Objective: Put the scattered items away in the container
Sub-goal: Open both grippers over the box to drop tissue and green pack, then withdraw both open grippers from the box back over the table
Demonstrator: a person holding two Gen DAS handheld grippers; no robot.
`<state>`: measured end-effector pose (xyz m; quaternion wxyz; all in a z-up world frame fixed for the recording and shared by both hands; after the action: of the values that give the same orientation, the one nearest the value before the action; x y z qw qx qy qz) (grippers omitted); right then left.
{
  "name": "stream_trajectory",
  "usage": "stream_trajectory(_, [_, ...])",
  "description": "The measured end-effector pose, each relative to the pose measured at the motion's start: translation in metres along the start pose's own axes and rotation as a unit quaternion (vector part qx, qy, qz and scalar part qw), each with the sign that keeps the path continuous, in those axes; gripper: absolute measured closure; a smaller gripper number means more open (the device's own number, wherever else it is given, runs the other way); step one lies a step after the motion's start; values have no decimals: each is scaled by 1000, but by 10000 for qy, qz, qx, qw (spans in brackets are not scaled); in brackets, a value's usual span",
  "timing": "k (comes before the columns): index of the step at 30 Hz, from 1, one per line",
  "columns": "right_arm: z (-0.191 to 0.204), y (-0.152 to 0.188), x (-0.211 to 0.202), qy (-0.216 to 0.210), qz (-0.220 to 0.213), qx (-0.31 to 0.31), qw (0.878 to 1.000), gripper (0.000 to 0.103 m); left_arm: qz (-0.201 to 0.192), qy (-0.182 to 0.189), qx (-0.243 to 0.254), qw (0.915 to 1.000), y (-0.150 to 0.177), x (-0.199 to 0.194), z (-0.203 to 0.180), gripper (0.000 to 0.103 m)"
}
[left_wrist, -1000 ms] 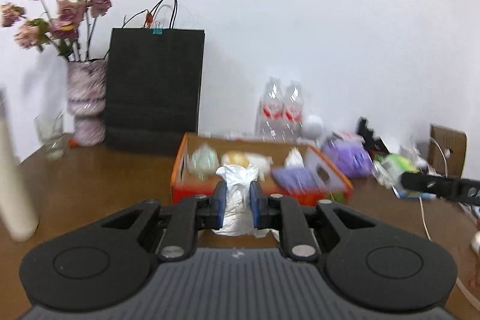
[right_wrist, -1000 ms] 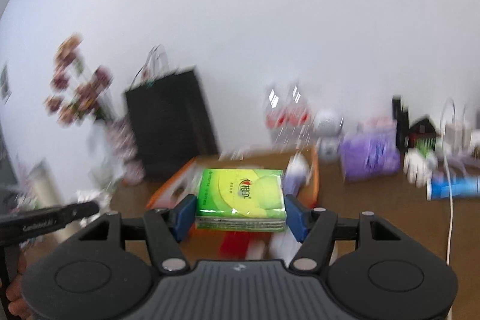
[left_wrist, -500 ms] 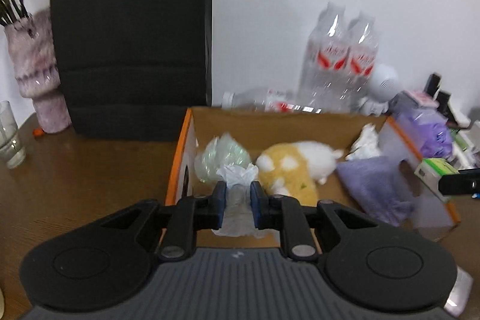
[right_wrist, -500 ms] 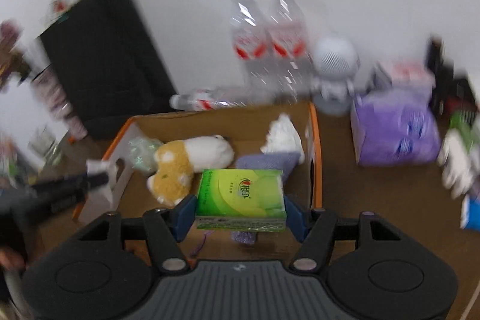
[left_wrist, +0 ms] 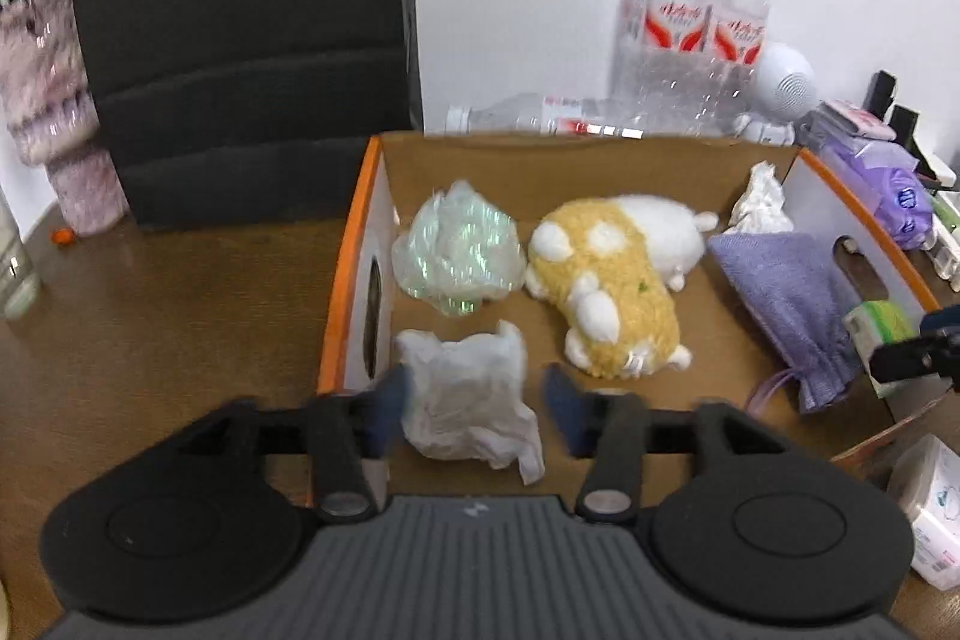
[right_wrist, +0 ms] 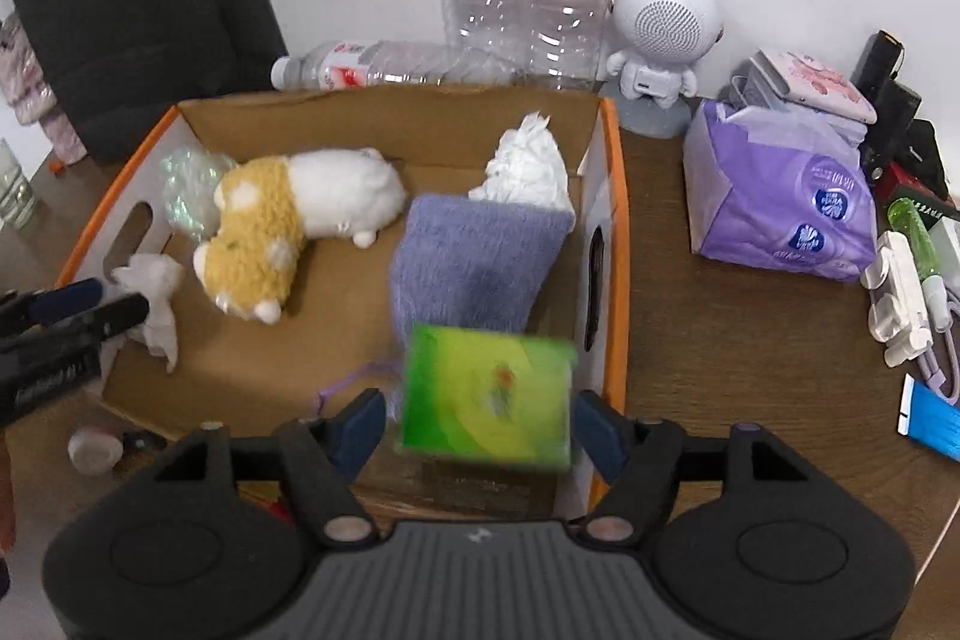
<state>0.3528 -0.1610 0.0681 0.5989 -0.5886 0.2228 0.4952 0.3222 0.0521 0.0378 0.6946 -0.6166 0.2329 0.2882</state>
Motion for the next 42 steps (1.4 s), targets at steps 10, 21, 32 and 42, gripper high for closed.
stream_trajectory(10, [12,-9,-49,-362,-293,219,9987,24,8,-209,-284,9994,-31,-53,16,5])
stream_trajectory(21, [37,23,-104,-636,-475,191,9967,23,174,-145,-381,9990,-21,-122,18,2])
stream_trajectory(32, [64,115,-150,-865,-1264,-366,9875,16,-609,-95,-411,9973,51,-205,-2,0])
stream_trajectory(42, [83,228,-164,-547,-2300,-796,9684,17,-1728,-255,-588,9829,146,-270,-34,0])
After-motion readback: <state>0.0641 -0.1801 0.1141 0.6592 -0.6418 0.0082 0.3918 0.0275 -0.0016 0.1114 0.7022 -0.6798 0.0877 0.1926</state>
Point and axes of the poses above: each gripper's, at about its wrist camera, not at the fingertips, and x roughly the way its jaws point, z to its left, y to its underside, the point moved 4 cm from there along x, roughly the way its jaws point, and after that the axes turned 9 degrees about -y, right-handed, at the moved point
